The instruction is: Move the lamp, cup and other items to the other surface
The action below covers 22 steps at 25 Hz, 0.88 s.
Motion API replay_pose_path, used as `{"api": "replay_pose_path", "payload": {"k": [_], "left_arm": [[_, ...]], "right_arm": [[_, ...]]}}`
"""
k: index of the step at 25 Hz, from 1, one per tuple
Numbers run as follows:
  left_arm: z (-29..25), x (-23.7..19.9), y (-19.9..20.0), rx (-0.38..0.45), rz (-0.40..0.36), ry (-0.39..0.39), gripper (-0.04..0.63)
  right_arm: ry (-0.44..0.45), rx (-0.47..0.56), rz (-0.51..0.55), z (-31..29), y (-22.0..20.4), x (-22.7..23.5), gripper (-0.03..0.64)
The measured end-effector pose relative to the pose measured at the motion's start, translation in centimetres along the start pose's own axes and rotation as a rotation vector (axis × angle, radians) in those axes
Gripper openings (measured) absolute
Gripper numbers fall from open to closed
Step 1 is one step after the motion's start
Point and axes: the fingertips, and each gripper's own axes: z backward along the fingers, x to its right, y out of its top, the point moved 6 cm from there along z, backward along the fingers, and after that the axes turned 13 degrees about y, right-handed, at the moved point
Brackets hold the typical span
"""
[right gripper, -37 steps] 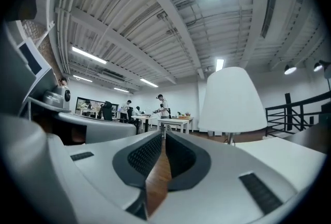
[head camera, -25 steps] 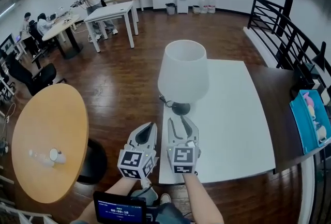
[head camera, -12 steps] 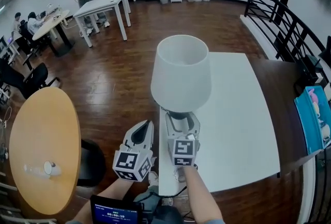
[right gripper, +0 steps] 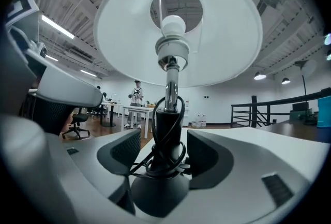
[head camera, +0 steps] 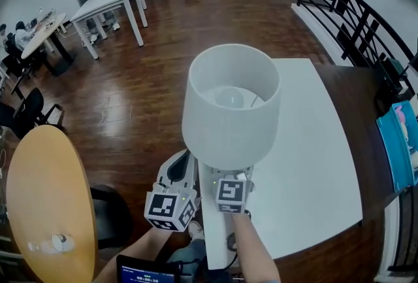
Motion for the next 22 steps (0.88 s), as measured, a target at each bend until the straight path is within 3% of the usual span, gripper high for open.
{"api": "replay_pose_path", "payload": {"k": [5, 9, 12, 18, 22], "left_arm": [[-0.9, -0.7, -1.7, -0.017, 0.001, -0.023, 0.015], [-0.8, -1.9, -2.6, -0.043, -0.008, -0.015, 0.015], [-0.6, -2.6, -3.1, -0.049, -0.011, -0.005, 0.015], [0.3, -3.3, -3.2, -0.062, -0.014, 0.018, 0.015], [0.8, -3.2, -2.4, -0.044, -0.008, 0.026, 0.015]], "right_arm": [[-0.003, 0.020, -0.018, -1.1, -0.5, 0.6, 0.279], [0.015, 0.027, -0.026, -2.0, -0.8, 1.0, 0.227], [0.000, -0.030, -0.015, -1.6, -0.2, 0.9, 0.186], [0.023, -0.112, -0.025, -0.9, 0.0, 0.6, 0.179], [0.032, -0.007, -0.002, -1.3, 1.4, 0.5, 0.178]]}}
